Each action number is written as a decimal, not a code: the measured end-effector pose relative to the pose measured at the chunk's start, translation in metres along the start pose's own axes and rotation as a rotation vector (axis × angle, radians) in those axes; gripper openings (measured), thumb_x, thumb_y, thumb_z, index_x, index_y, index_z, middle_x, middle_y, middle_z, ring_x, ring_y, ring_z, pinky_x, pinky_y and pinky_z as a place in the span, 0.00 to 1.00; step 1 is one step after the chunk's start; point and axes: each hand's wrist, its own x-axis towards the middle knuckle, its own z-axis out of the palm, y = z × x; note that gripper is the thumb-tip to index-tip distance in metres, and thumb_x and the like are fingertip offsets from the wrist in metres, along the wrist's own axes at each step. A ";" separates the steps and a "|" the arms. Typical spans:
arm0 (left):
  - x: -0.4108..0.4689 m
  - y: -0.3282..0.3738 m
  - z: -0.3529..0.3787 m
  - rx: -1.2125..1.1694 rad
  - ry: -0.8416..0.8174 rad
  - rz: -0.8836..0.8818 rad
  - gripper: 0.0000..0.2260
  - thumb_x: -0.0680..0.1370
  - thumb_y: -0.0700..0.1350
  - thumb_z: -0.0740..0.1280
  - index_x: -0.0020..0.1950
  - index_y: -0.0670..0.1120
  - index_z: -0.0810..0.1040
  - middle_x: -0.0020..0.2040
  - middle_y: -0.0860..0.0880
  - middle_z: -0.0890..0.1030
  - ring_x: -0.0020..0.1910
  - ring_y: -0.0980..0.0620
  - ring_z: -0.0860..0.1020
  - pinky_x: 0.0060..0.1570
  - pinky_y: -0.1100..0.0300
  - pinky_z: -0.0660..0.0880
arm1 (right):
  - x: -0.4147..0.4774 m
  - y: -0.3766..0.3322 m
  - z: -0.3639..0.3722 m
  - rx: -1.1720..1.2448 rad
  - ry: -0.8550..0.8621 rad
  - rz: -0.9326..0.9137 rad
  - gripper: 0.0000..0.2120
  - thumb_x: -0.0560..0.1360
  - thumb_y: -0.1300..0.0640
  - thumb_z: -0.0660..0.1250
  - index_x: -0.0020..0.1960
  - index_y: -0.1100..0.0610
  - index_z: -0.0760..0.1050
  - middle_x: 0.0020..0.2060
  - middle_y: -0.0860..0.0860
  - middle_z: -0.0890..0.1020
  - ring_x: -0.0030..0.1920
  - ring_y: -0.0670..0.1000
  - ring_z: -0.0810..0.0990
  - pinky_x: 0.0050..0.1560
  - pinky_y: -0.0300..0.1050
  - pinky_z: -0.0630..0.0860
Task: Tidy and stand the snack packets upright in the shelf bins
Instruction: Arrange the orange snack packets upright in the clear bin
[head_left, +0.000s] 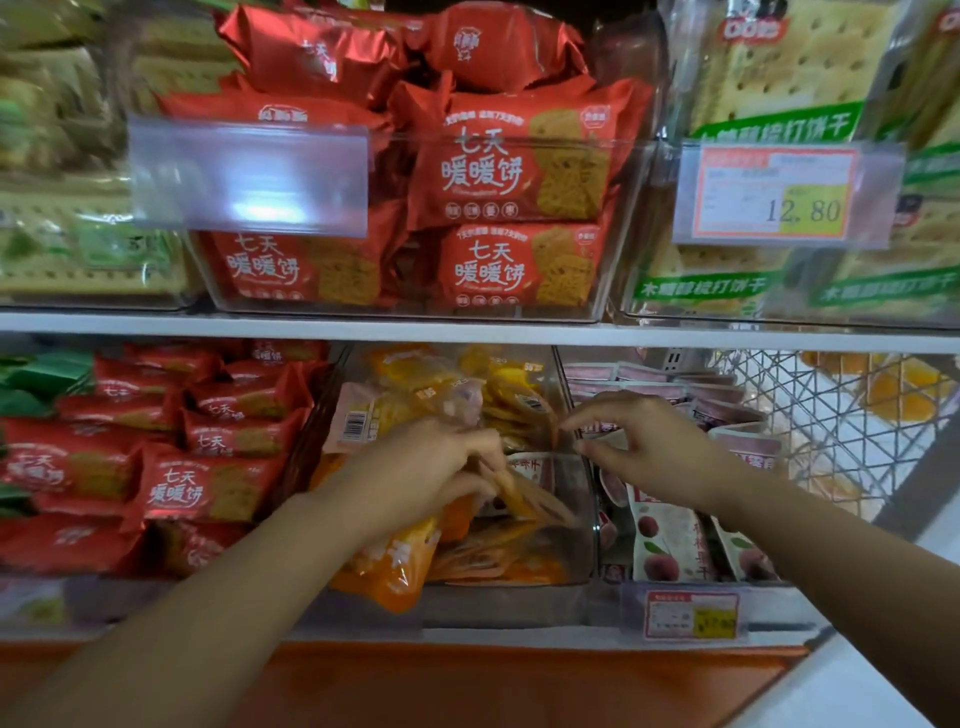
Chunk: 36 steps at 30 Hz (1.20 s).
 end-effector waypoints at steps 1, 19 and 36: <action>-0.009 0.000 -0.004 -0.049 0.062 -0.037 0.07 0.75 0.49 0.69 0.53 0.52 0.78 0.51 0.56 0.80 0.53 0.58 0.76 0.53 0.58 0.74 | 0.002 -0.002 -0.001 0.008 0.001 0.003 0.11 0.76 0.58 0.65 0.58 0.52 0.79 0.54 0.42 0.78 0.51 0.37 0.72 0.46 0.16 0.61; -0.076 -0.046 0.004 0.249 0.568 -0.177 0.15 0.72 0.46 0.59 0.55 0.47 0.78 0.52 0.46 0.82 0.50 0.44 0.80 0.63 0.43 0.66 | 0.087 -0.025 0.039 -0.627 -0.717 -0.057 0.28 0.71 0.45 0.70 0.67 0.53 0.69 0.57 0.52 0.78 0.52 0.52 0.77 0.52 0.49 0.76; -0.079 -0.052 0.015 0.214 0.602 -0.129 0.22 0.66 0.32 0.74 0.58 0.48 0.78 0.56 0.48 0.80 0.57 0.50 0.73 0.66 0.47 0.63 | 0.057 -0.031 0.028 -0.519 -0.356 0.026 0.14 0.75 0.46 0.64 0.51 0.57 0.76 0.41 0.52 0.77 0.46 0.54 0.78 0.44 0.47 0.73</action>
